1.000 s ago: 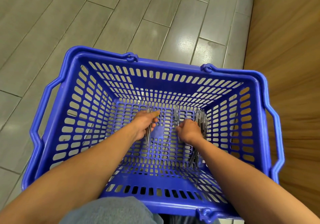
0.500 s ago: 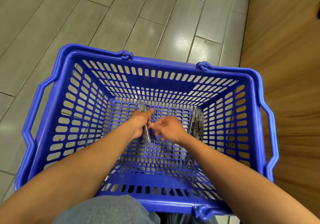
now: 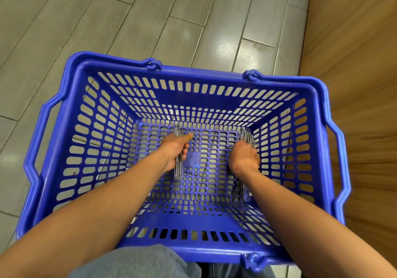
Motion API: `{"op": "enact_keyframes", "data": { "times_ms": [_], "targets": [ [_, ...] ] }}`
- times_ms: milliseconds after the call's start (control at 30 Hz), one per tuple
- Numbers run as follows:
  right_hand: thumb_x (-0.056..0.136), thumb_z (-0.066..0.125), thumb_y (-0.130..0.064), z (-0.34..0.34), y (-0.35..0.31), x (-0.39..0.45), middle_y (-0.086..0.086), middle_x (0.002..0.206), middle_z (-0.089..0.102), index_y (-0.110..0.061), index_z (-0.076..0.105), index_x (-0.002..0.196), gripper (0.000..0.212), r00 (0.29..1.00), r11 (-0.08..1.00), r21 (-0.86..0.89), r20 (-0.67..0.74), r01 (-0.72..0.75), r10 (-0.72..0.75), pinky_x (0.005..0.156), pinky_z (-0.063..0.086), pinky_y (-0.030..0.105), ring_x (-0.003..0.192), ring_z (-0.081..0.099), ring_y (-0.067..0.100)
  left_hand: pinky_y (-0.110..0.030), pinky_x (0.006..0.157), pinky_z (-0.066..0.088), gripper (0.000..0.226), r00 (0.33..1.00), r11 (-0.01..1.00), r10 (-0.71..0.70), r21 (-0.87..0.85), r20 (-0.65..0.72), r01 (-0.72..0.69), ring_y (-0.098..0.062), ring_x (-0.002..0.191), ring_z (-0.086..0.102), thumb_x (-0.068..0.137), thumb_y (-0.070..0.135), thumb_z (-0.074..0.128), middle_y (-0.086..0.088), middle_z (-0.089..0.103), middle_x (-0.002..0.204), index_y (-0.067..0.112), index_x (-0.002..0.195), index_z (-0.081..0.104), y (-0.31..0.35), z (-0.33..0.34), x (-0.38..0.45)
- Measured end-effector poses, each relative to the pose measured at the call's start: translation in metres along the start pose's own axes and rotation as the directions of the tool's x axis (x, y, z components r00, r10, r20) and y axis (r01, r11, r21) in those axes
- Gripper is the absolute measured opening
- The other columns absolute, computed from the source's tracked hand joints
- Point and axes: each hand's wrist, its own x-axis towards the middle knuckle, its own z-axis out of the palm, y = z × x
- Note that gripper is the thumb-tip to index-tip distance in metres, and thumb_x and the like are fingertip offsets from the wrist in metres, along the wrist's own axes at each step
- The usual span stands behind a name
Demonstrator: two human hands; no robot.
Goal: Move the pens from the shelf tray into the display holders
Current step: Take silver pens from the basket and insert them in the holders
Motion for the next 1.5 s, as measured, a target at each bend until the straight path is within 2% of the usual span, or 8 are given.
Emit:
{"op": "enact_keyframes", "data": {
  "times_ms": [300, 400, 667, 800, 1000, 1267, 1400, 1500],
  "targets": [
    [0.090, 0.066, -0.012, 0.000, -0.009, -0.001, 0.014, 0.110, 0.062, -0.001, 0.044, 0.132, 0.049, 0.988, 0.921, 0.364, 0.114, -0.141, 0.106, 0.071, 0.056, 0.032, 0.097, 0.064, 0.030, -0.022, 0.042, 0.044, 0.038, 1.000, 1.000, -0.001, 0.004, -0.024, 0.001, -0.010, 0.050, 0.045, 0.092, 0.018, 0.068, -0.001, 0.054, 0.066, 0.001, 0.124, 0.057, 0.003, 0.000, -0.001],
    [0.088, 0.070, -0.013, -0.011, -0.017, -0.007, 0.006, 0.087, 0.066, -0.012, 0.059, 0.090, 0.012, 0.963, 0.776, 0.610, 0.268, -0.158, -0.014, 0.049, 0.050, 0.022, 0.064, 0.064, 0.015, -0.023, 0.043, 0.044, 0.031, 1.000, 1.000, -0.008, 0.018, -0.017, 0.008, -0.011, 0.050, 0.045, 0.089, 0.021, 0.071, -0.002, 0.053, 0.068, 0.003, 0.110, 0.059, 0.002, 0.000, -0.002],
    [0.084, 0.068, 0.000, -0.021, -0.045, -0.047, 0.006, 0.074, 0.065, -0.006, 0.055, 0.103, 0.023, 0.771, 0.598, 0.799, 0.419, -0.063, -0.479, 0.056, 0.053, 0.024, 0.057, 0.063, 0.013, -0.031, 0.051, 0.046, 0.067, 1.000, 0.999, -0.023, 0.041, 0.022, 0.022, -0.013, 0.053, 0.046, 0.078, 0.035, 0.081, -0.001, 0.060, 0.072, -0.001, 0.128, 0.056, 0.005, 0.004, -0.006],
    [0.085, 0.073, -0.009, -0.029, -0.041, -0.044, 0.007, 0.076, 0.067, -0.002, 0.058, 0.105, 0.026, 0.712, 0.581, 0.807, 0.468, -0.103, -0.523, 0.053, 0.052, 0.022, 0.057, 0.065, 0.014, -0.027, 0.048, 0.042, 0.038, 1.000, 1.000, -0.013, 0.002, 0.028, 0.013, -0.011, 0.050, 0.044, 0.086, 0.026, 0.074, 0.000, 0.065, 0.067, 0.002, 0.115, 0.067, 0.007, 0.002, -0.008],
    [0.092, 0.066, -0.017, -0.020, -0.001, -0.006, 0.008, 0.093, 0.068, -0.009, 0.062, 0.089, 0.009, 0.917, 0.918, 0.397, 0.366, 0.001, -0.159, 0.080, 0.060, 0.037, 0.081, 0.070, 0.021, -0.026, 0.044, 0.046, 0.025, 0.999, 1.000, -0.022, -0.011, 0.032, 0.022, -0.011, 0.050, 0.053, 0.091, 0.024, 0.070, -0.003, 0.062, 0.073, 0.006, 0.108, 0.067, 0.008, 0.001, -0.009],
    [0.091, 0.066, -0.031, 0.005, -0.004, -0.002, 0.009, 0.115, 0.056, -0.011, 0.054, 0.112, 0.031, 0.921, 0.970, 0.125, 0.306, 0.211, -0.240, 0.076, 0.046, 0.033, 0.093, 0.056, 0.025, -0.026, 0.048, 0.055, 0.013, 0.997, 0.998, -0.051, -0.045, 0.059, 0.053, -0.016, 0.053, 0.062, 0.095, 0.012, 0.063, -0.007, 0.064, 0.068, 0.002, 0.102, 0.065, 0.004, -0.003, -0.008],
    [0.092, 0.064, -0.027, 0.006, -0.008, 0.001, 0.007, 0.112, 0.058, -0.012, 0.053, 0.112, 0.027, 0.926, 0.957, 0.248, 0.302, 0.151, -0.224, 0.084, 0.053, 0.034, 0.099, 0.061, 0.024, -0.027, 0.052, 0.057, 0.015, 0.999, 0.999, -0.041, 0.008, 0.012, 0.041, -0.016, 0.058, 0.065, 0.096, 0.011, 0.062, -0.010, 0.070, 0.078, 0.001, 0.106, 0.064, 0.002, -0.001, -0.008],
    [0.090, 0.067, -0.015, -0.011, -0.014, 0.004, 0.008, 0.094, 0.066, -0.011, 0.053, 0.094, 0.016, 0.894, 0.760, 0.649, 0.358, -0.032, -0.268, 0.059, 0.054, 0.025, 0.065, 0.065, 0.012, -0.027, 0.054, 0.054, 0.025, 1.000, 0.999, -0.028, 0.028, 0.012, 0.028, -0.016, 0.061, 0.062, 0.097, 0.015, 0.061, -0.008, 0.068, 0.079, -0.001, 0.116, 0.063, 0.003, -0.001, -0.007]
  ]
}}
